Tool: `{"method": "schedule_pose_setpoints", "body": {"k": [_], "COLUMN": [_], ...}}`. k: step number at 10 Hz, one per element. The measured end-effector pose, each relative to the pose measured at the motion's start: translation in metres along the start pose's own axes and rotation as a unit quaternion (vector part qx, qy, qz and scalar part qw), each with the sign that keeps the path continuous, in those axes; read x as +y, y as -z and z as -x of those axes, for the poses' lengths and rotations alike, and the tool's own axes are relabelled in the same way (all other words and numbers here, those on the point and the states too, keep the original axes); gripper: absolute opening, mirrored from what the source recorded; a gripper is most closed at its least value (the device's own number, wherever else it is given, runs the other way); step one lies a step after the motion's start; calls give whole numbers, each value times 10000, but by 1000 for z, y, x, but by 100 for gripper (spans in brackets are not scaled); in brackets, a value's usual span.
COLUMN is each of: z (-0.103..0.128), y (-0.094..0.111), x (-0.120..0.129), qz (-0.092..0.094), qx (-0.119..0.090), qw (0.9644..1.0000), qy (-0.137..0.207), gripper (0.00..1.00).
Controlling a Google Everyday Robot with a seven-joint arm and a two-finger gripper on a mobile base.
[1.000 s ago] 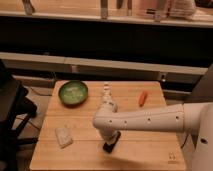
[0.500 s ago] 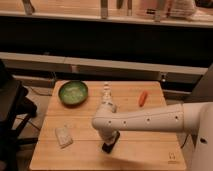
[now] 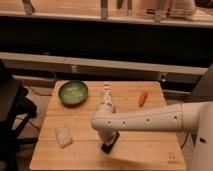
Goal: Push the eraser across the table
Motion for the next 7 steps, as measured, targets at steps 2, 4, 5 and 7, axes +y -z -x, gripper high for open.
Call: {"method": "schedule_pose_setpoints", "body": {"k": [2,4,5,7], "z": [1,2,2,4], "y": [-1,0,0,0], "x": [0,0,0,0], "qz": [-10,-10,-9,-18], "qx": [0,-2,-3,0], "qw": [10000,10000,10000,10000], "qy": [-5,-4,-3,3], "gripper": [0,0,0,0]}}
